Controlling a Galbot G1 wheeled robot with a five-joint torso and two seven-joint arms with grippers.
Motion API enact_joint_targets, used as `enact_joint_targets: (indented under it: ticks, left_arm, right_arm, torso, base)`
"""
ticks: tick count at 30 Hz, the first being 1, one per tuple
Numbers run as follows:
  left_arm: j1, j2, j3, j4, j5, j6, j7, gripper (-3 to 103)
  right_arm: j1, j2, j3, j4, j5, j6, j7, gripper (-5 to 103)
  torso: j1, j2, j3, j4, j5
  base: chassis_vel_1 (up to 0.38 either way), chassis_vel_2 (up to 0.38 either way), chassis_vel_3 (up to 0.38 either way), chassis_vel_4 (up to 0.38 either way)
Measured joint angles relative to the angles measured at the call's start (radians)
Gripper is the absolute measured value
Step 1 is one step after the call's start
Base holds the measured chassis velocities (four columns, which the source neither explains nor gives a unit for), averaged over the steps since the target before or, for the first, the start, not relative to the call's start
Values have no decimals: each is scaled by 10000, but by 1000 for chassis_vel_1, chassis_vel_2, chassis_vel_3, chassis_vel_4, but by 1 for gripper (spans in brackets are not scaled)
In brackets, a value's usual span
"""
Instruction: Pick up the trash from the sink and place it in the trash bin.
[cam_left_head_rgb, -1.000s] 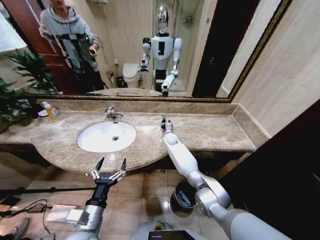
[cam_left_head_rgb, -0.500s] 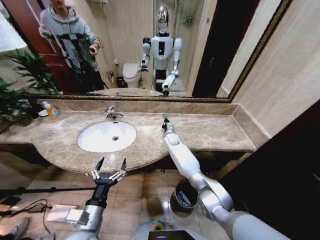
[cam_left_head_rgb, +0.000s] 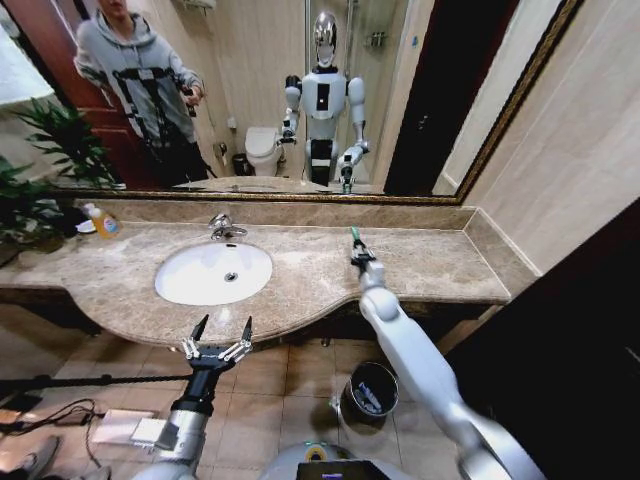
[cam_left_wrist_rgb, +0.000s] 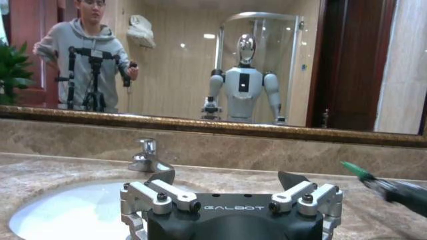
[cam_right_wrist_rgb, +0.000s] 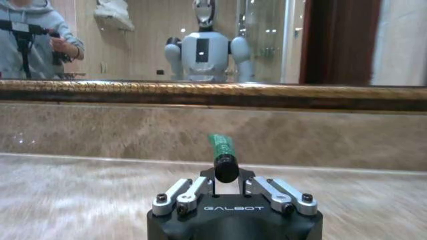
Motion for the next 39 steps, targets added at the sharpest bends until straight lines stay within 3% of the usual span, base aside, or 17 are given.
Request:
enact_joint_targets:
  ticks: [2, 6, 10, 15, 17, 20, 22, 25, 31, 39]
  left_arm:
    - [1, 0, 0, 0, 0, 0, -1, 100]
    - [0, 0, 0, 0, 0, 0, 0, 100]
    - [0, -1, 0, 0, 0, 0, -1, 100]
    - [0, -1, 0, 0, 0, 0, -1, 100]
    - [0, -1, 0, 0, 0, 0, -3, 100]
    - [0, -1, 0, 0, 0, 0, -3, 100]
    - [0, -1, 0, 0, 0, 0, 0, 100]
    - [0, -1, 1, 0, 0, 0, -3, 100]
    - [0, 0, 0, 0, 0, 0, -2, 100]
    - [0, -1, 1, 0, 0, 0, -1, 100]
  right_arm:
    - [-1225, -146, 554, 894, -76, 343, -77, 20]
    - [-2153, -174, 946, 1337, -262, 687, -191, 20]
    - [-3711, 163, 1773, 1265, -1244, 1964, -422, 20]
    - [-4357, 542, 1923, 1005, -1725, 2793, -580, 20]
    - [-5040, 814, 2058, 843, -2016, 3590, -587, 20]
    - [-5384, 886, 2095, 723, -2168, 4114, -542, 20]
    - [-6119, 876, 1996, 531, -2229, 4982, -259, 20]
    - [-6651, 991, 1960, 254, -2283, 5394, -238, 20]
    - [-7049, 1175, 1756, -697, -2391, 5688, -312, 20]
    - [-6168, 1221, 1596, -3031, -2465, 4632, -601, 20]
  torso:
    - [-1, 0, -1, 3, -1]
    - [-1, 1, -1, 3, -2]
    - [-1, 1, 0, 1, -2]
    - [-1, 0, 0, 8, -1]
    - [-1, 0, 0, 5, -3]
    - [0, 0, 0, 4, -4]
    - [0, 1, 0, 3, -7]
    - [-1, 1, 0, 3, -6]
    - [-1, 1, 0, 3, -6]
    - [0, -1, 1, 4, -4]
  base:
    - [0, 0, 0, 0]
    - [0, 0, 0, 0]
    - [0, 0, 0, 0]
    - [0, 0, 0, 0]
    - [0, 0, 0, 0]
    - [0, 0, 0, 0]
    - [0, 0, 0, 0]
    - [0, 0, 0, 0]
    - [0, 0, 0, 0]
    - [0, 0, 0, 0]
